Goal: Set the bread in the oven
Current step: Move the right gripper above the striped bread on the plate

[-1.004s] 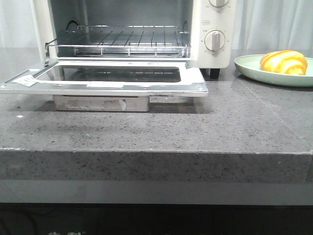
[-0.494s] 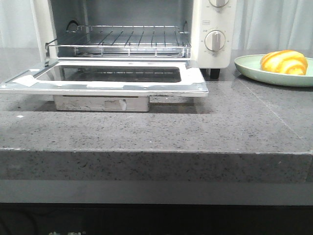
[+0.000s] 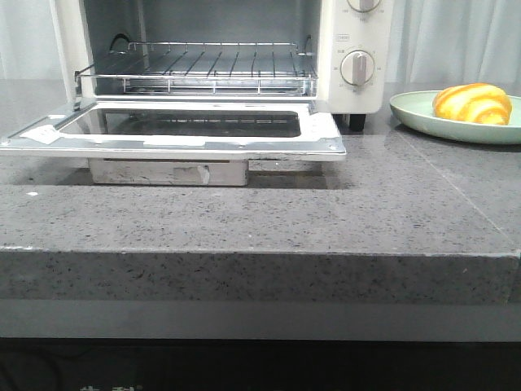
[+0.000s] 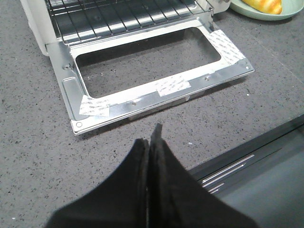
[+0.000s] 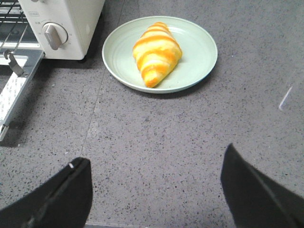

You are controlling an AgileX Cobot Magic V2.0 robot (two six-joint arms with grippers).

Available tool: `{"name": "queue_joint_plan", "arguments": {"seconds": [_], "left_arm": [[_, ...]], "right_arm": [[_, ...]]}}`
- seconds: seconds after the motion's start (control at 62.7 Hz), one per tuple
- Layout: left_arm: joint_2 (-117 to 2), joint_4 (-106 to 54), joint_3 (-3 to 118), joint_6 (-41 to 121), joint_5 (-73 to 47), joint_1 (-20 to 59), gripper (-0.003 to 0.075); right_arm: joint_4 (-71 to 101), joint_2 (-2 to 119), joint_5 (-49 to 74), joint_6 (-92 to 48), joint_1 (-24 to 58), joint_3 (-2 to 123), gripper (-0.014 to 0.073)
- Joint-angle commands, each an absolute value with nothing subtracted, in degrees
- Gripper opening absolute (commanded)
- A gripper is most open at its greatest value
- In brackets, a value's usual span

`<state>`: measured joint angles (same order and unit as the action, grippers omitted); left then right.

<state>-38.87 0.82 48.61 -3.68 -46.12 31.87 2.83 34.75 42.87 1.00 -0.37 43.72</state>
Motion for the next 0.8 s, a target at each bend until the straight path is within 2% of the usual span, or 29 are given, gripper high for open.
{"name": "queue_joint_plan", "arguments": {"seconds": [0.0, 0.223, 0.606, 0.781], "left_arm": [[-38.8, 0.7, 50.1, -4.3, -42.6, 31.7, -0.0018], [-38.8, 0.7, 50.1, -4.3, -42.6, 31.7, -0.0018], [-38.8, 0.7, 50.1, -4.3, -42.6, 31.7, -0.0018], [-38.8, 0.7, 50.1, -4.3, -42.6, 31.7, -0.0018]], "right_arm": [[3.2, 39.5, 41.8, 0.4, -0.7, 48.7, 0.0573], [4.9, 56.4, 49.7, 0.5, -0.7, 61.6, 0.0573], [4.7, 83.6, 55.7, 0.5, -0.7, 81.4, 0.0571], [3.5, 92.4, 57.1, 0.9, -0.7, 88.4, 0.0503]]}}
